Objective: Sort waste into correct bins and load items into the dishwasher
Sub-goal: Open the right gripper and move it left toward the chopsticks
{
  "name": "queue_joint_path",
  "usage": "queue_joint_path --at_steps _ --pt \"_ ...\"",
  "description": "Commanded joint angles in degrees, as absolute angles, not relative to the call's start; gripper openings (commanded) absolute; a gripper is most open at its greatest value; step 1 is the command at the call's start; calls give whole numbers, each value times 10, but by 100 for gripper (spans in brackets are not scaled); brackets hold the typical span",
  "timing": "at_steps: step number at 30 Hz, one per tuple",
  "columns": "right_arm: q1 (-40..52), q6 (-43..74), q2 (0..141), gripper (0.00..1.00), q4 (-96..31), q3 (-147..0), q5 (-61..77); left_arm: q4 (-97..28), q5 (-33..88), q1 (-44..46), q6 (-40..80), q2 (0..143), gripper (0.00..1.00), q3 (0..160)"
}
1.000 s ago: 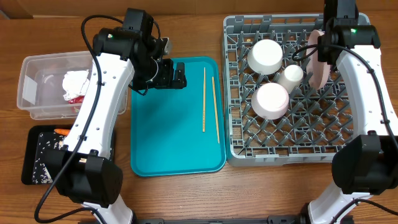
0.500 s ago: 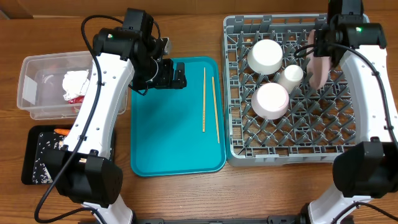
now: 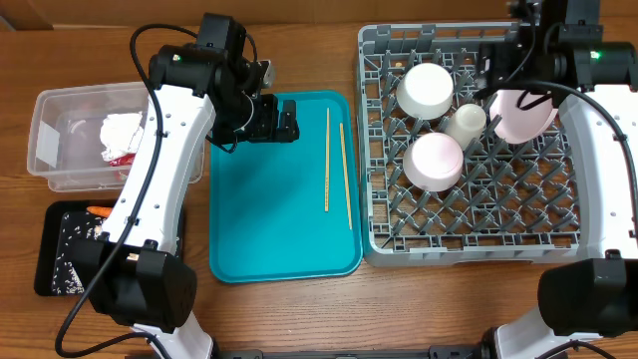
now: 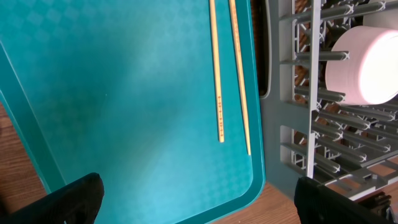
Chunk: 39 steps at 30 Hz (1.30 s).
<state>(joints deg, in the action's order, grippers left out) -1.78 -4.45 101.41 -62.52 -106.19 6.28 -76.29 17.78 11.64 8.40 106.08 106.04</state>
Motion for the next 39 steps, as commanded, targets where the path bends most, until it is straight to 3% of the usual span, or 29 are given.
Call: queue_joint_path --at_steps 1,3,12,18,24,31,39 --pt "-8 -40 997 81 -660 -1079 309 -763 174 119 77 1050 100 1074" --pt "2 -40 997 75 -681 -1079 344 -763 174 119 77 1050 100 1074" --pt "114 -39 1001 74 -701 -1071 369 -763 174 119 77 1050 100 1074" --pt "198 46 1019 74 -673 -1071 275 -759 131 109 55 1050 100 1079" --pt "274 91 1054 74 -635 -1068 248 -801 90 8 59 1050 100 1121" --pt "348 151 1103 74 -591 -1068 133 -804 156 -144 77 1050 100 1146" --pt "397 230 1188 73 -554 -1068 -17 -819 158 -218 78 1050 100 1146"
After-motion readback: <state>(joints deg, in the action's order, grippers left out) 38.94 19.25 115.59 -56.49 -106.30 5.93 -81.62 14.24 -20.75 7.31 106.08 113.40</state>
